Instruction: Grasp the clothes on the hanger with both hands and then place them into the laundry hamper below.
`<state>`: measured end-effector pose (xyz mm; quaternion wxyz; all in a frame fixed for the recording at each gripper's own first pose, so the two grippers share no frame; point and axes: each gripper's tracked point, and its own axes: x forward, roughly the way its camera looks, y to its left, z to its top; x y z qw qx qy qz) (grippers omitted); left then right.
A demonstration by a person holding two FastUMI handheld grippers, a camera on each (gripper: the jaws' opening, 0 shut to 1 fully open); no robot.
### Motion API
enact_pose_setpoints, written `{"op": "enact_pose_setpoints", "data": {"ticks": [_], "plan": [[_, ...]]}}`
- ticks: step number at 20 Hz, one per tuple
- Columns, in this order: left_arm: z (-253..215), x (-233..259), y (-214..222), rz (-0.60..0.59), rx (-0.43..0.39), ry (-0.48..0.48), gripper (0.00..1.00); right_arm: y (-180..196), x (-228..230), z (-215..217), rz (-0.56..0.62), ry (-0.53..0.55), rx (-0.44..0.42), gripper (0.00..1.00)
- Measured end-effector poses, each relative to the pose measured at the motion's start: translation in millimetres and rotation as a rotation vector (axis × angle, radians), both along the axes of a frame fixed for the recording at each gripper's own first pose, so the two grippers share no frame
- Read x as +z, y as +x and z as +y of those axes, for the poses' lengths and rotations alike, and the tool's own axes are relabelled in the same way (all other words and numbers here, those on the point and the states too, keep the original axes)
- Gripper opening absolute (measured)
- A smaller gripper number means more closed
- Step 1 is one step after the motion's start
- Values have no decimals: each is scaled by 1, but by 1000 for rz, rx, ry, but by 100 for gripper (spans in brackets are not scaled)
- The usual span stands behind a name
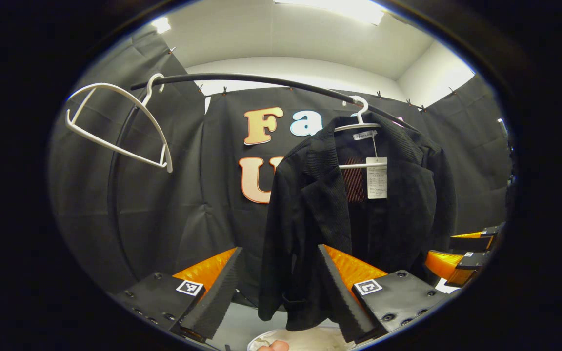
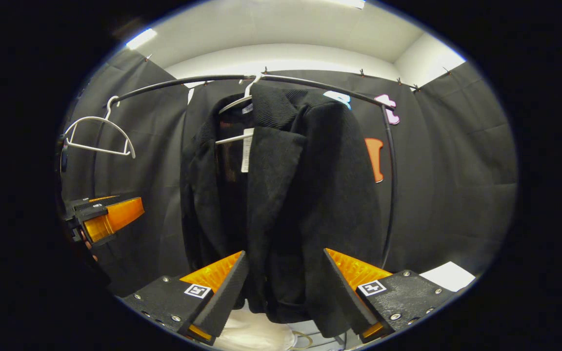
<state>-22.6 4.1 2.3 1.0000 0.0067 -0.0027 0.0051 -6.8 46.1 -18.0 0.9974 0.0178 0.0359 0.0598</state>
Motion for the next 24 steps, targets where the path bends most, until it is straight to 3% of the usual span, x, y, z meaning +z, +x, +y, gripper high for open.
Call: {"op": "enact_pose_setpoints", "data": {"ticks": [1,5,6,11,15,18,24], "plan": [[3,1,-2,-1,8,4,93,6,-4,6,16,18,17,94],[15,8,-11,-22,43,10,96,40,-8,22,42,50,46,89],[17,9,-13,-24,50,6,93,51,-11,23,51,44,34,99],[31,8,-25,-16,90,-10,93,97,-19,31,83,66,-20,99],[43,8,-33,-16,121,-15,93,120,-23,9,86,44,-116,99],[48,8,-34,-16,129,-15,93,125,-24,4,82,28,-112,99],[36,4,-23,-8,89,-20,93,115,-14,-17,56,12,-106,36]]}}
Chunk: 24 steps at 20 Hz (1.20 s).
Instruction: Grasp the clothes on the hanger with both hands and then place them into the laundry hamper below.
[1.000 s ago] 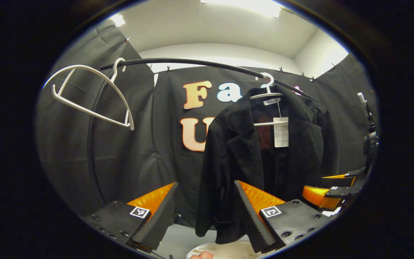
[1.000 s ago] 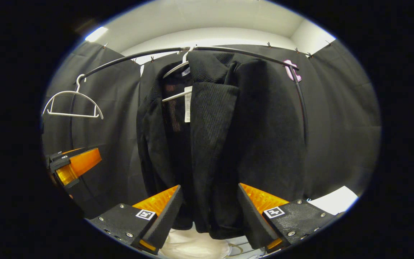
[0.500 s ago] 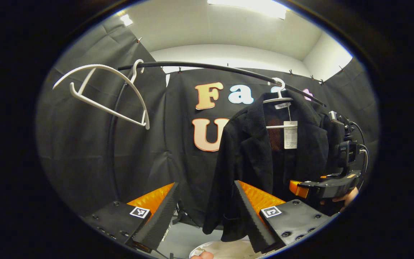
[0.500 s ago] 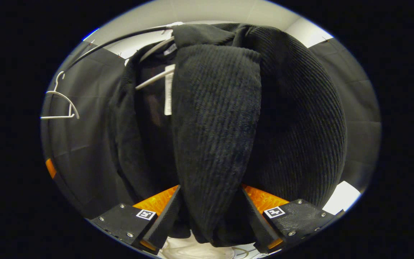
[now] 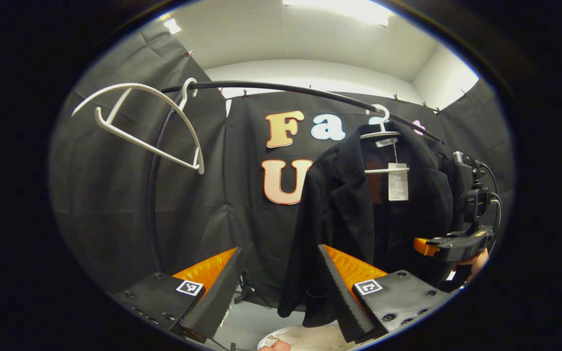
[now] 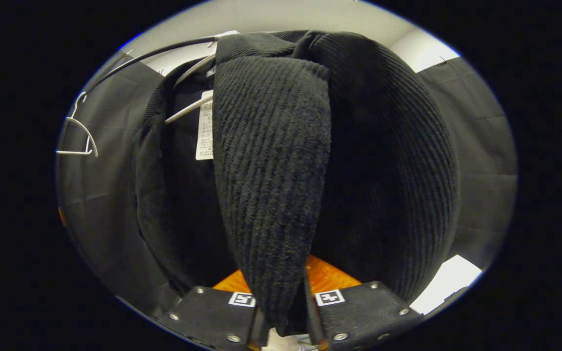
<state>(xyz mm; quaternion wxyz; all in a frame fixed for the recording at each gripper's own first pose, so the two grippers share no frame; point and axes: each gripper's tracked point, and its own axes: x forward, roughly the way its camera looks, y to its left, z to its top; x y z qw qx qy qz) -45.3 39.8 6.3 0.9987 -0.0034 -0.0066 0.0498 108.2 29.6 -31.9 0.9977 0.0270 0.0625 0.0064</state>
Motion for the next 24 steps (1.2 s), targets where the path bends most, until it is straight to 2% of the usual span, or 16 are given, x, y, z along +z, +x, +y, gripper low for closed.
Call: {"op": "enact_pose_setpoints", "data": {"ticks": [3,8,12,15,17,18,19,24], "plan": [[-15,0,13,-1,-51,-1,94,-16,11,-11,-17,2,-6,13],[-60,-8,41,16,-183,-53,94,-51,42,-19,-71,-41,31,12],[-109,-13,66,29,-301,-129,94,-70,63,-21,-94,-32,50,12],[-141,-27,95,55,-354,-149,96,-82,70,-20,-107,-23,65,12],[-147,-38,118,59,-316,-117,96,-88,72,-19,-102,-15,79,12],[-143,-45,128,65,-266,-91,96,-90,73,-17,-104,-13,85,12],[-140,-53,137,72,-215,-65,92,-91,74,-14,-112,-16,89,12],[-146,-73,165,66,-127,25,93,-103,86,-15,-129,-22,105,12]]}}
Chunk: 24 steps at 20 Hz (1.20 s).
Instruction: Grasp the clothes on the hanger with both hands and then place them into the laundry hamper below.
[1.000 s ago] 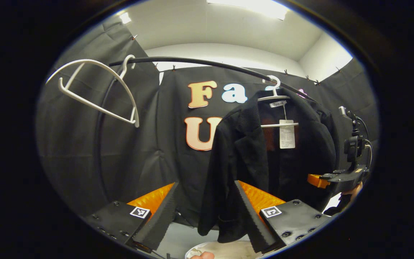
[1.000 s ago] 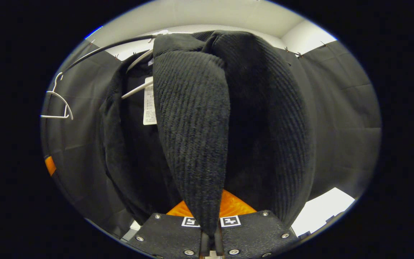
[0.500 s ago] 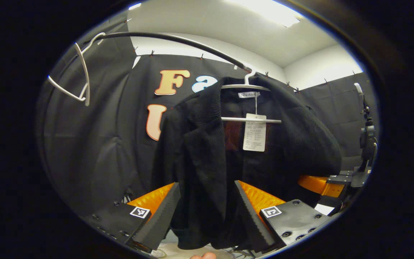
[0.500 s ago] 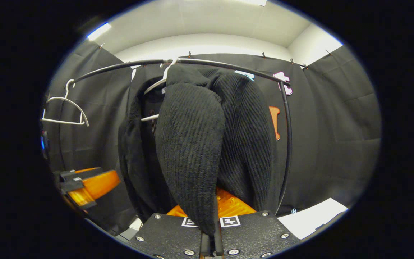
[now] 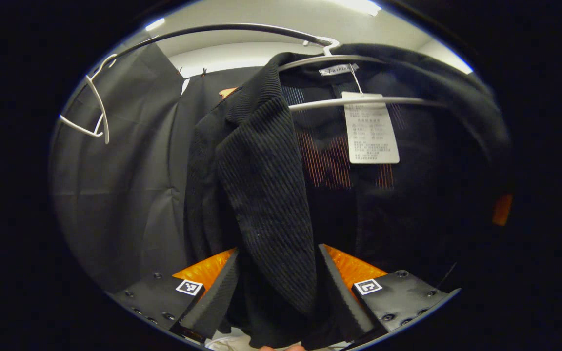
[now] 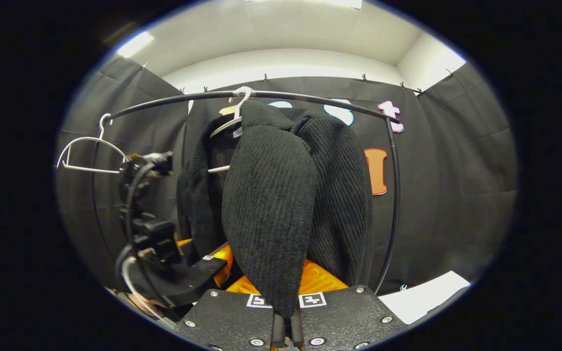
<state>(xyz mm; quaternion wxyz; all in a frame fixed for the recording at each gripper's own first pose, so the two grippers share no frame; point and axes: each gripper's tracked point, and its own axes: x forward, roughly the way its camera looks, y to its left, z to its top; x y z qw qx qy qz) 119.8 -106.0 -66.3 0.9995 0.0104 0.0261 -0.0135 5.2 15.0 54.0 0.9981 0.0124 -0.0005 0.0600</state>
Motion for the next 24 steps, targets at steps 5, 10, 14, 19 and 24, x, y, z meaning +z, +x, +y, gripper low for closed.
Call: {"op": "enact_pose_setpoints", "data": {"ticks": [5,10,14,19,24], "plan": [[45,-8,16,21,135,2,94,-3,2,0,-5,0,5,12],[90,0,22,22,137,-12,40,-5,-2,-6,-1,-9,7,12],[86,18,9,7,23,-75,11,-7,-4,-9,-17,-48,-12,12],[111,47,-23,-24,57,-51,14,-11,10,0,-58,25,24,10],[122,72,-44,-45,95,-67,11,-9,27,-26,-107,-9,-60,10]]}}
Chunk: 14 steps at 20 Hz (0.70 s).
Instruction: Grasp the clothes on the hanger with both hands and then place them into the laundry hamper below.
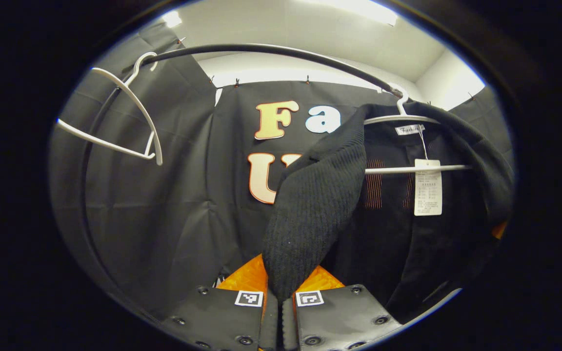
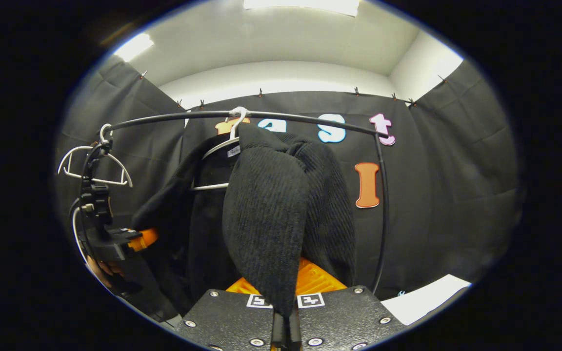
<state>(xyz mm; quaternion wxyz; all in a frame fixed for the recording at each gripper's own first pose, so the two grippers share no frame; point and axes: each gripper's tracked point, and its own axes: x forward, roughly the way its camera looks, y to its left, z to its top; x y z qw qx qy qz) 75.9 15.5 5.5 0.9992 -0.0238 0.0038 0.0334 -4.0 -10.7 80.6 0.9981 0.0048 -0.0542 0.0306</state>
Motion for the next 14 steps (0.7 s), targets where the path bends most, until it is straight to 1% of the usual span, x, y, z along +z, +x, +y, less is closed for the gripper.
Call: {"op": "enact_pose_setpoints", "data": {"ticks": [1,2,3,5,7,8,9,12,13,14], "plan": [[0,4,-1,-3,-7,-4,8,5,-5,3,-7,-4,-8,10],[0,6,-3,-3,-9,0,8,4,-2,-1,-9,-1,-15,10],[3,7,-5,0,0,10,11,4,2,-5,-13,5,-23,10],[5,9,-6,-4,7,28,11,5,16,-21,-45,-3,-55,10],[1,13,-7,-13,-1,31,11,5,37,-38,-88,-22,-87,10],[1,14,-9,-16,-7,29,13,2,51,-44,-108,-23,-97,10],[0,15,-10,-18,-16,27,11,4,63,-51,-125,-17,-109,10],[-7,12,-13,-18,-30,19,11,6,111,-77,-186,12,-151,10],[-9,10,-13,-16,-36,12,11,10,126,-84,-202,15,-154,10],[-10,9,-12,-14,-40,6,8,15,136,-91,-206,16,-155,10]]}}
